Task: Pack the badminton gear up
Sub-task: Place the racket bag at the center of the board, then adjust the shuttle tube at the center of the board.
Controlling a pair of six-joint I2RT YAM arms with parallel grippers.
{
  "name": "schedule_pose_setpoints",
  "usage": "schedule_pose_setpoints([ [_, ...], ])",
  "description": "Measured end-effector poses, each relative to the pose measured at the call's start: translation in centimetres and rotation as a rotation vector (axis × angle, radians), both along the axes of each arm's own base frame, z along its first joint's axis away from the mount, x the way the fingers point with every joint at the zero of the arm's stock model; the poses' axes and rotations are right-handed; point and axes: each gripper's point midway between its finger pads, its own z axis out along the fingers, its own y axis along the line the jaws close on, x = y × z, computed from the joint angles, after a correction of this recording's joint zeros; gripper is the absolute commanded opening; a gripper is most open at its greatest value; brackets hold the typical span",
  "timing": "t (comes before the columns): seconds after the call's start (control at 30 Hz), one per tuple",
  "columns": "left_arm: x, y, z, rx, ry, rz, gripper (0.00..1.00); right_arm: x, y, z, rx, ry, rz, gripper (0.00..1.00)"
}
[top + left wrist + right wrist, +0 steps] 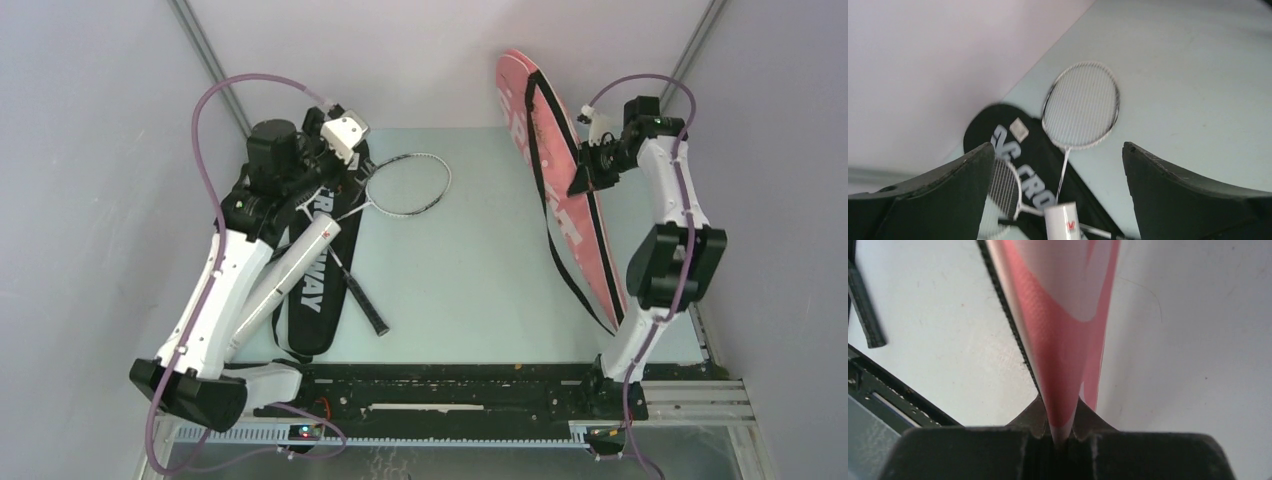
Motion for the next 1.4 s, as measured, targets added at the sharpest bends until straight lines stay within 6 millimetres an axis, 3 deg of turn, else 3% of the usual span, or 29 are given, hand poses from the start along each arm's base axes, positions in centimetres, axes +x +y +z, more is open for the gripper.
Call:
schedule_pose_setpoints([
  [0.17,0.0,3.5,-3.8,0.053,0.085,0.195,1.0,2.9,-2.7,-5.1,0.033,0.184,-0.084,0.11],
  [0.3,-0.4,6.9,-9.1,0.154,0.222,0.33,1.0,4.4,-4.9,-8.5,0.063,0.271,-0.139,0.28],
  [0.4,-0.7,10.2,-13.2,0.236,0.354,0.43,1.0,5.0,-6.5,-8.7,0.056,0.263,-0.173,0.43],
  [0.53,-1.2,14.1,-17.3,0.309,0.494,0.521,1.0,5.2,-8.3,-8.8,0.002,0.252,-0.209,0.69],
  [0.67,-1.9,17.1,-20.1,0.359,0.597,0.577,1.0,5.4,-9.7,-9.3,-0.084,0.241,-0.226,0.9],
  [0.83,-2.1,18.0,-22.6,0.404,0.67,0.566,1.0,4.7,-11.0,-8.8,-0.199,0.2,-0.237,0.96],
  [0.97,-2.7,18.0,-25.1,0.439,0.743,0.532,1.0,3.0,-11.3,-5.6,-0.319,0.111,-0.233,0.97],
  [1.07,-3.4,17.9,-26.9,0.459,0.796,0.505,1.0,2.3,-10.1,-1.0,-0.412,-0.024,-0.212,0.97],
  [1.2,-3.8,17.9,-28.4,0.478,0.831,0.491,0.97,1.3,-6.3,3.9,-0.469,-0.193,-0.15,0.96],
  [1.3,-4.0,18.0,-29.3,0.484,0.845,0.487,0.88,0.1,-1.2,4.6,-0.432,-0.25,-0.039,0.95],
  [1.4,-4.3,18.5,-30.0,0.48,0.855,0.502,0.71,-1.6,6.3,2.9,-0.307,-0.248,0.139,0.94],
])
